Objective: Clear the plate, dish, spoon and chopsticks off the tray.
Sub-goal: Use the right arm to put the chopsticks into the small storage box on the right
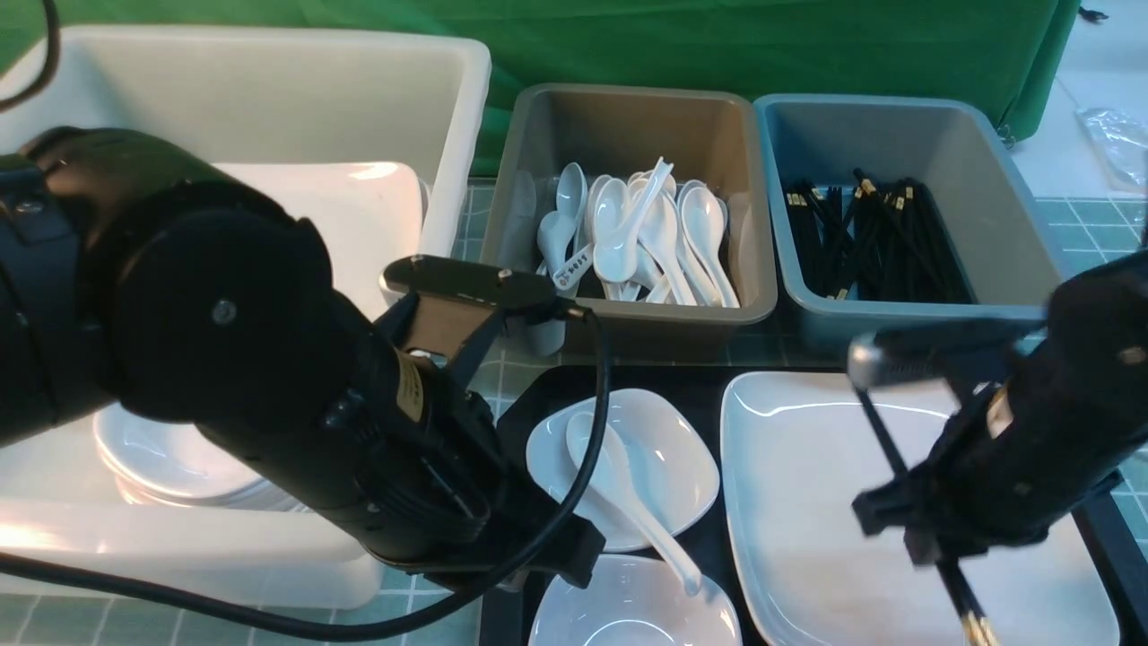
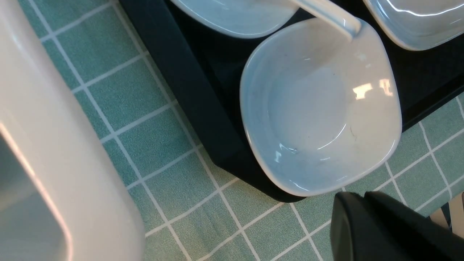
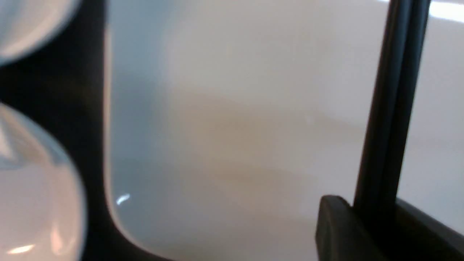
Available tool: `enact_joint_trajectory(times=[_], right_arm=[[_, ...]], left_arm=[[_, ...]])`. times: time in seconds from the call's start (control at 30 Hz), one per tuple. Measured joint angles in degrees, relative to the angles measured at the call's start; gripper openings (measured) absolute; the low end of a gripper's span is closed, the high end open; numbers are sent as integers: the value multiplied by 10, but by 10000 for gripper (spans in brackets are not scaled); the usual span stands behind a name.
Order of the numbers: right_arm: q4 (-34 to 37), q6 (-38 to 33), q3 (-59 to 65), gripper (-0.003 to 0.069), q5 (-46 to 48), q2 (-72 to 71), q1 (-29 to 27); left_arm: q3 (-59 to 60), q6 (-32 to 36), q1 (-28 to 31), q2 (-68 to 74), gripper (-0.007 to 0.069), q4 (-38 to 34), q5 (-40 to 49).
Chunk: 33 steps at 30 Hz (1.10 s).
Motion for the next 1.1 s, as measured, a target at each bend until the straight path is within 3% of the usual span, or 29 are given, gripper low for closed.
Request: enact_joint_trajectory(times=[0.13,0.23,0.33,0.47,0.6,0.67,0.73,0.8,0.83,0.87,0.9,0.97,1.03,1.1], right_arm=[[10,-32,-80,146,-15,-18,-46],[34,-58,-218,146,-19,47,-127],[64,-83,-342,146,-6,130,-167],[81,-89,-523,146,6,275,-192],[86,-45,-627,154,21,378,-193],[86,-25,-646,198,39,402,-193],[86,-18,-654,307,65,415,-193],[86,-29,-657,389,87,416,-193],[81,-64,-664,484,139,410,-193],[72,-76,-666,493,168,403,-193],[67,-78,-666,488,180,399,-193],[41,-94,-665,408,235,377,-193],[15,-105,-640,202,236,322,-195],[8,-109,-596,84,236,256,-196]], left_arm=[[0,0,0,0,8,1,-1],[0,0,0,0,8,0,-4],[0,0,0,0,8,-1,-4],[0,0,0,0,8,-16,-4],[0,-2,0,0,8,-18,-4],[0,-4,0,0,8,-18,-4],[0,-5,0,0,8,-18,-5],[0,-6,0,0,8,-18,-8],[-1,-13,0,2,8,-23,-24],[-5,-14,0,5,8,-25,-27],[-6,-14,0,6,8,-26,-27],[-28,-16,0,25,8,-26,-29],[-69,-19,0,61,8,-27,-27],[-115,-31,0,106,8,-28,-18]])
